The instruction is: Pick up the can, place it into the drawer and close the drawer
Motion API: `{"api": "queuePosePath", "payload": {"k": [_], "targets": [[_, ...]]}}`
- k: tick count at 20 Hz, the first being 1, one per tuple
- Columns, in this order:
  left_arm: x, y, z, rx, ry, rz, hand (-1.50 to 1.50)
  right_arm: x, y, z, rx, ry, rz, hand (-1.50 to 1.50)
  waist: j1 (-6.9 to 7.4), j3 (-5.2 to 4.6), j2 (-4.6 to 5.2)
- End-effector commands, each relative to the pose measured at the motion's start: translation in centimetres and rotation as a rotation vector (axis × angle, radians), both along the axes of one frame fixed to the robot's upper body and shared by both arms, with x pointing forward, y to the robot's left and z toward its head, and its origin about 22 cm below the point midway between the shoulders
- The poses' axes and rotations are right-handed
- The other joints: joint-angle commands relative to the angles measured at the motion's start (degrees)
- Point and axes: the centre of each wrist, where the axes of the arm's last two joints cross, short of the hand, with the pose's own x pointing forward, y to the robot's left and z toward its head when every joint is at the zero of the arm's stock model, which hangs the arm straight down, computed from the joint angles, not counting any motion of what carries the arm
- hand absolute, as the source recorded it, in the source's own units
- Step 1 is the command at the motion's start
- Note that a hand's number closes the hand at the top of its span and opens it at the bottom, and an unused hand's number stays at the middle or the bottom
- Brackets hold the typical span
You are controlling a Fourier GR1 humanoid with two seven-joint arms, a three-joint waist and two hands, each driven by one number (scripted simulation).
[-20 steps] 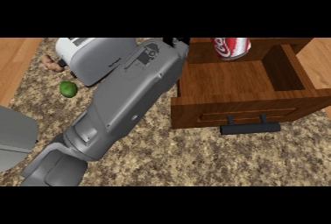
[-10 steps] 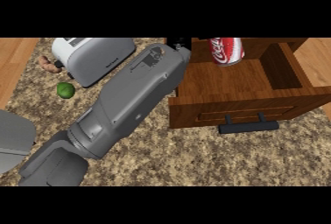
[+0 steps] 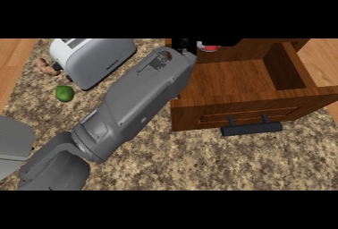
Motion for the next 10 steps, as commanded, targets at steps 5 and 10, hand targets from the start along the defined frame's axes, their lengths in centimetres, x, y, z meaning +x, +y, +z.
{"api": "queuePosePath", "payload": {"k": [5,10], "targets": [[0.4,0.6,-1.1,-0.002,-0.006,0.049,-1.50,0.2,0.6,-0.2,-0.014,-0.020,0.014,-1.50,-0.41,0.01,0.26],[0.4,1.0,-2.4,-0.022,-0.003,0.058,-1.50,0.0,1.0,0.7,-0.005,-0.019,0.002,-1.50,-0.78,-0.03,0.37]]}}
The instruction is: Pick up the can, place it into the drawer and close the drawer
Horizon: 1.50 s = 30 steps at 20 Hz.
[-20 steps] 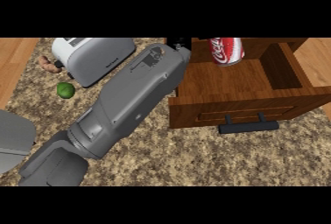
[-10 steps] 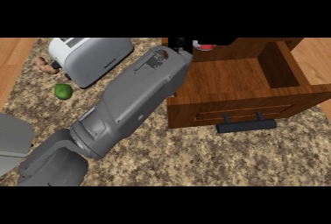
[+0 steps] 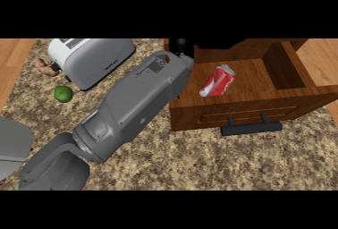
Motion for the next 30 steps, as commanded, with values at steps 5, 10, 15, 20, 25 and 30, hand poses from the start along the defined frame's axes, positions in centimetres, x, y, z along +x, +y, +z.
{"api": "queuePosePath", "payload": {"k": [5,10,15,20,25,30], "targets": [[0.0,-0.4,1.0,-0.031,-0.038,0.005,-1.50,-0.1,0.1,2.6,-0.274,-0.104,-0.002,-1.50,0.04,0.00,0.04],[-0.6,-0.4,-0.1,-0.055,-0.085,-0.004,-1.50,0.9,1.8,4.0,-0.392,-0.212,0.069,-1.50,0.49,-0.03,0.04],[-0.2,-0.7,1.5,-0.078,-0.112,-0.001,-1.50,2.3,2.8,5.2,-0.527,-0.242,0.043,-1.50,2.15,-0.07,-0.01],[0.1,-0.8,2.3,-0.088,-0.103,-0.029,-1.50,4.5,5.3,4.8,-0.624,-0.235,0.045,-1.50,4.12,-0.08,-0.22],[-0.6,-0.9,1.1,-0.094,-0.092,-0.020,-1.50,8.8,8.2,5.0,-0.758,-0.228,0.029,-1.50,5.28,-0.13,-0.41],[-0.5,-0.8,1.8,-0.094,-0.075,-0.022,-1.50,13.0,9.6,2.5,-0.878,-0.222,0.019,-1.50,6.51,-0.09,-0.84]]}}
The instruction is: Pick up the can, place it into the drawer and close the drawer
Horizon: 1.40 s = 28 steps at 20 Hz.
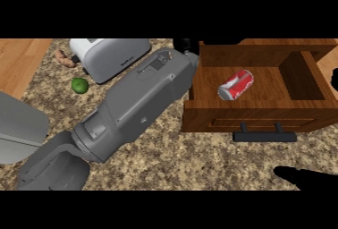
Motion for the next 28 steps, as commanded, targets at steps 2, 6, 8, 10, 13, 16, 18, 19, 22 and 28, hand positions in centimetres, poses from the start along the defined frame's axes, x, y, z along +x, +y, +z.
{"api": "queuePosePath", "payload": {"k": [2,6,8,10,13,16,18,19,22,28], "targets": [[-0.3,-0.5,0.8,0.003,0.021,0.011,-1.50,4.5,3.9,-1.3,-0.105,-0.021,0.004,-1.50,0.75,0.01,-0.32],[-0.2,0.0,1.1,0.028,0.010,0.020,-1.50,7.5,4.9,-2.0,-0.230,-0.016,-0.015,-1.50,1.52,-0.01,-0.52],[0.5,2.3,0.4,0.022,0.014,0.031,-1.50,8.7,5.8,-2.6,-0.279,-0.011,-0.022,-1.50,1.96,-0.03,-0.62],[0.7,2.4,0.3,0.028,0.005,0.035,-1.50,9.8,6.1,-3.8,-0.345,0.001,0.006,-1.50,0.90,0.01,-0.32],[0.7,4.0,0.8,0.024,0.014,0.032,-1.50,12.8,6.1,-5.1,-0.428,0.009,-0.004,-1.50,2.51,0.00,-0.49],[0.8,4.4,1.6,0.046,0.010,0.045,-1.50,15.0,8.1,-5.5,-0.523,0.025,-0.052,-1.50,2.80,-0.01,-0.51],[1.2,5.9,2.0,0.038,0.015,0.070,-1.50,15.0,9.0,-7.9,-0.533,0.023,-0.049,-1.50,1.77,0.02,-0.52],[1.3,6.1,3.5,0.046,0.011,0.065,-1.50,15.8,7.9,-8.4,-0.535,0.034,-0.055,-1.50,1.68,0.04,-0.52],[1.0,6.7,2.4,0.029,0.024,0.087,-1.50,17.2,8.8,-10.8,-0.560,0.070,-0.080,-1.50,1.71,0.04,-0.39],[0.4,9.7,1.4,0.049,0.018,0.078,-1.50,19.9,5.9,-12.3,-0.607,0.066,-0.162,-1.50,1.99,0.05,-0.38]]}}
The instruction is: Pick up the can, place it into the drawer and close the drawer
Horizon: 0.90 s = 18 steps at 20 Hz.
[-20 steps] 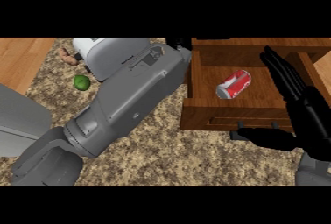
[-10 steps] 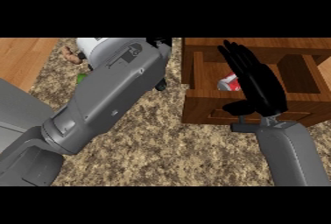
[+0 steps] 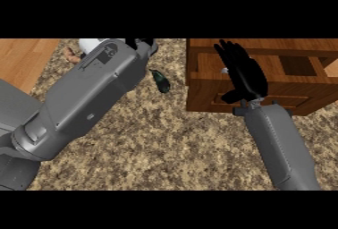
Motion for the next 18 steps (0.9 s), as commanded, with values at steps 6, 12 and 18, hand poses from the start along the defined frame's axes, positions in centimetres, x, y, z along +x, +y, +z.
{"api": "queuePosePath", "payload": {"k": [6,12,18], "targets": [[-0.9,2.9,0.4,0.018,-0.013,0.006,-1.50,3.2,-0.4,-2.5,-0.049,-0.048,-0.093,-1.50,0.98,0.26,0.73],[-1.9,3.5,1.2,-0.008,-0.003,-0.007,-1.50,4.3,-0.3,-2.8,-0.044,-0.101,-0.122,-1.50,1.36,0.29,0.86],[-2.5,3.7,0.2,0.009,-0.004,0.010,-1.50,5.8,-1.2,-1.3,-0.073,-0.156,-0.139,-1.50,1.85,0.31,1.25]]}}
